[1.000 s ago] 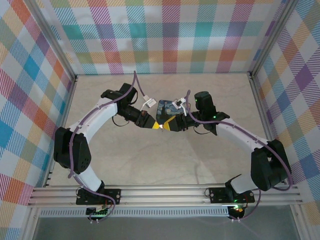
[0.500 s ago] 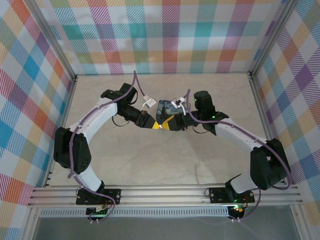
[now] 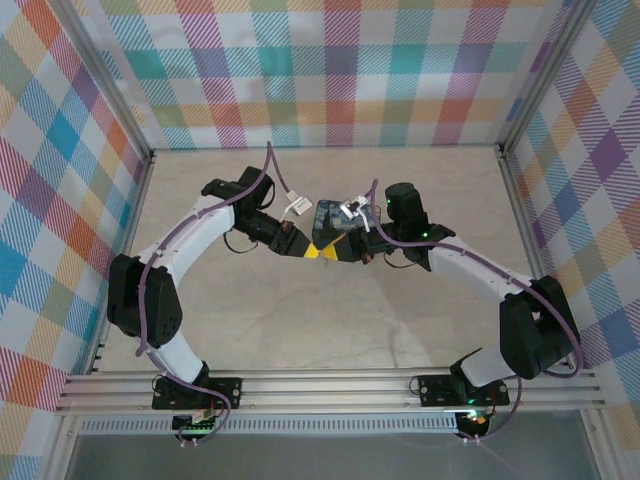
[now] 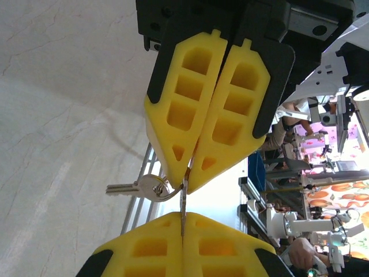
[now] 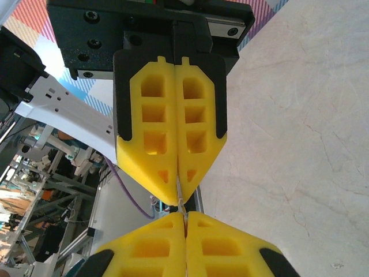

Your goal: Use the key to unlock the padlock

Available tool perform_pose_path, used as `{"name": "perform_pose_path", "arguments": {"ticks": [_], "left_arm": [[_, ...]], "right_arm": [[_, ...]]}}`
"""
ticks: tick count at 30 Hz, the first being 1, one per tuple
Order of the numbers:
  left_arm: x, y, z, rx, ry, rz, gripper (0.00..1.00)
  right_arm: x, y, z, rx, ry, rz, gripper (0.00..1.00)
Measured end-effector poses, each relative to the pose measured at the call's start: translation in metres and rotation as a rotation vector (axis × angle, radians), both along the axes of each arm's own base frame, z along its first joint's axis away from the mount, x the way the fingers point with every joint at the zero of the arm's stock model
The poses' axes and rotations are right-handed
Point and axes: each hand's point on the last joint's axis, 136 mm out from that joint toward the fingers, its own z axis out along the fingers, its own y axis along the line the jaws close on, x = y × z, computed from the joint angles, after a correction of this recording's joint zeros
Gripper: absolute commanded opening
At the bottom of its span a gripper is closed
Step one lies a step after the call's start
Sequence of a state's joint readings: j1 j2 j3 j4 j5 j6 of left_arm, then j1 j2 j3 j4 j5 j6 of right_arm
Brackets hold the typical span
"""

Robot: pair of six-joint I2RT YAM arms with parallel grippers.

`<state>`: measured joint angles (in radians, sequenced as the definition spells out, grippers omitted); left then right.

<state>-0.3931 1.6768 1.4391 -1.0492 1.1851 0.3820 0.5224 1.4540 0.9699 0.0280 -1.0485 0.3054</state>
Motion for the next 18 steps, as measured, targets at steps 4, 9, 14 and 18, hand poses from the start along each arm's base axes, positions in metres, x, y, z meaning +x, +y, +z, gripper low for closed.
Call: {"name": "perform_pose_path", "arguments": {"ticks": [4,9,14,18], "left_arm": [[0.008,0.001,0.0,0.002,-0.004,0.027,0.34],[0.025,0.009,0.0,0.001,-0.02,0.089,0.44],[0.031,0.013,0.007,-0.002,-0.052,0.132,0.46],[0.034,0.015,0.011,0.005,-0.08,0.156,0.47]], "right_arm": [[0.0,0.002,0.0,0.003,-0.013,-0.004,0.0],[-0.001,-0.001,-0.017,-0.024,0.009,-0.028,0.0],[-0.001,-0.003,-0.025,-0.04,0.025,-0.055,0.0],[0.0,-0.003,-0.021,-0.032,0.01,-0.062,0.0]]}}
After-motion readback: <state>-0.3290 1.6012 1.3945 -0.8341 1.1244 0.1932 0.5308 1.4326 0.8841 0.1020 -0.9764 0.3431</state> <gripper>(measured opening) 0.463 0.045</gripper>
